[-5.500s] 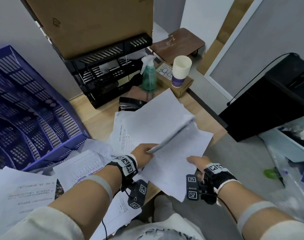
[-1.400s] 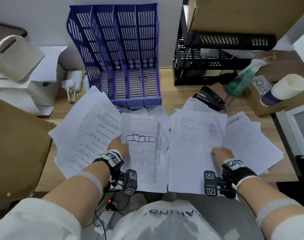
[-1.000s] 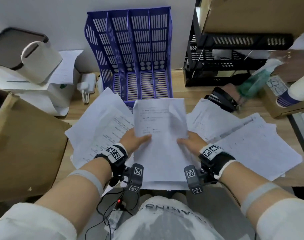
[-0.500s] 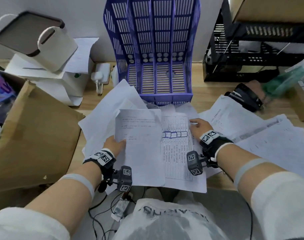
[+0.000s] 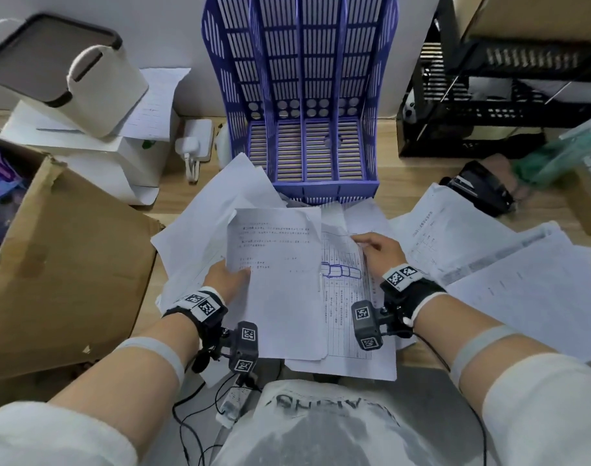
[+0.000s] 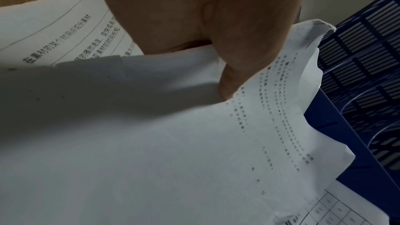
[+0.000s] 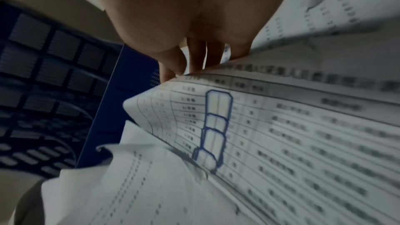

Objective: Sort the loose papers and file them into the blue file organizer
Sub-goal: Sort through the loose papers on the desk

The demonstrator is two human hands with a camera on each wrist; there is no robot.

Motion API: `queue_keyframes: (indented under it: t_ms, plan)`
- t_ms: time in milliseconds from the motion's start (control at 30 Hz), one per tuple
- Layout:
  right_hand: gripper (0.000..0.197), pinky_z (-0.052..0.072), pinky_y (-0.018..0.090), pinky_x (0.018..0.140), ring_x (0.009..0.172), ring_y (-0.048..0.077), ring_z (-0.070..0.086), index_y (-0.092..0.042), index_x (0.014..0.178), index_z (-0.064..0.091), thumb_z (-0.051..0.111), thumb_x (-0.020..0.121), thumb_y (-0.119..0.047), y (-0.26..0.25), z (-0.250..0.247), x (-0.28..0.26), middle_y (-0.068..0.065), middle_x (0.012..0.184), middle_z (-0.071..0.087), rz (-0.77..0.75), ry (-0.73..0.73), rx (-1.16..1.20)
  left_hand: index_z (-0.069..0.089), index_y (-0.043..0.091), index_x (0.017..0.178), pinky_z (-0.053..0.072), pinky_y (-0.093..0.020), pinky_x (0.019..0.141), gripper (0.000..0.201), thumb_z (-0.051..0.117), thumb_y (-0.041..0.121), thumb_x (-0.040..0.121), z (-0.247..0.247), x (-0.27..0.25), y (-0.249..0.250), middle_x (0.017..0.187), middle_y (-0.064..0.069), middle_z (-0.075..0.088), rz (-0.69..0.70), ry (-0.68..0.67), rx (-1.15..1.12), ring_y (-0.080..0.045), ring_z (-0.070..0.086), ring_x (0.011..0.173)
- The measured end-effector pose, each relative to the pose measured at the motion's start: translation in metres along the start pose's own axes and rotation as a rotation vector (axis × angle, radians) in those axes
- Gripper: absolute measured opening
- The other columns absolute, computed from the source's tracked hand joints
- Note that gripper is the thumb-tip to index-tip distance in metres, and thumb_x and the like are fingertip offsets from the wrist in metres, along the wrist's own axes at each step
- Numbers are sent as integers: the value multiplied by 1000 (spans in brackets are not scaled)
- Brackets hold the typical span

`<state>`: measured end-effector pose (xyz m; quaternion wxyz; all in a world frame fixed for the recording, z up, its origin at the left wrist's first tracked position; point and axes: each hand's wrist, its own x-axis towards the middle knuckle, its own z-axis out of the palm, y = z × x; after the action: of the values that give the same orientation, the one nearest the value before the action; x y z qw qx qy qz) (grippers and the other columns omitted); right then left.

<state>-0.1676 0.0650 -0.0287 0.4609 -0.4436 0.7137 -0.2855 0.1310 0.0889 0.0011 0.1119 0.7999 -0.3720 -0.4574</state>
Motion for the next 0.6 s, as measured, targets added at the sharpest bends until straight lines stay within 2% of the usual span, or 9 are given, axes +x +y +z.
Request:
queue_keyframes:
  t_ms: [100, 133, 200, 233, 300, 367, 433, 533, 600]
  plan:
    - [15, 52, 30, 86, 87, 18, 64, -19, 83, 65, 63, 85, -5, -1, 2, 7, -2, 87, 68, 8, 48, -28, 63, 10, 116, 47, -34, 76, 29, 61, 25, 91, 0, 0, 2, 103, -11, 66, 1, 3, 10, -32, 62, 91]
    - [12, 52, 28, 79, 83, 16, 63, -19, 86, 61, 66, 82, -8, -2, 2, 9, -4, 84, 66, 25, 55, -34, 63, 10, 116, 47, -34, 77, 29, 61, 25, 91, 0, 0, 2, 103, -12, 66, 0, 6, 12, -32, 62, 91]
    - [25, 48, 23, 66, 77, 13, 62, -18, 97, 52, 68, 79, -13, -6, 4, 10, -5, 84, 64, 90, 23, -3, 62, 10, 116, 49, -35, 77, 29, 61, 25, 91, 1, 0, 1, 105, -13, 67, -1, 6, 13, -33, 62, 92]
    - [28, 46, 22, 63, 77, 12, 61, -18, 101, 51, 68, 78, -13, -8, 4, 11, -5, 85, 64, 108, -13, -1, 62, 11, 116, 48, -35, 77, 29, 61, 25, 91, 1, 0, 1, 105, -13, 67, 1, 5, 9, -33, 62, 92]
    - [22, 49, 22, 66, 78, 12, 64, -22, 98, 60, 67, 78, -16, -7, 4, 14, -6, 83, 67, 81, -49, -85, 61, 10, 117, 47, -34, 76, 29, 60, 24, 91, 2, 0, 0, 103, -12, 65, -4, 3, 0, -32, 61, 91]
    - [7, 52, 22, 75, 80, 14, 66, -27, 82, 69, 68, 79, -21, -9, 2, 15, -9, 77, 69, 39, -30, -215, 61, 10, 117, 48, -35, 76, 30, 61, 25, 91, 3, 0, -1, 101, -11, 64, -7, 6, 5, -32, 61, 91]
    - [11, 50, 23, 77, 79, 15, 65, -28, 72, 70, 68, 81, -21, -12, -1, 15, -9, 74, 68, 26, -9, -276, 60, 10, 118, 50, -36, 78, 31, 62, 26, 91, 4, 1, -2, 101, -11, 64, -6, 0, 4, -32, 61, 91]
    - [13, 41, 21, 70, 76, 18, 59, -23, 78, 68, 60, 86, -17, -27, -15, 14, -4, 77, 65, -6, 89, -315, 61, 9, 119, 51, -36, 81, 32, 61, 26, 92, 5, 3, -3, 107, -14, 67, -7, -9, 2, -32, 60, 91]
    - [10, 37, 20, 71, 77, 18, 56, -19, 85, 67, 58, 88, -16, -36, -29, 17, -1, 81, 64, -18, 142, -300, 61, 8, 120, 49, -35, 80, 33, 59, 26, 93, 7, 4, -1, 108, -13, 66, 8, -22, 8, -31, 59, 91]
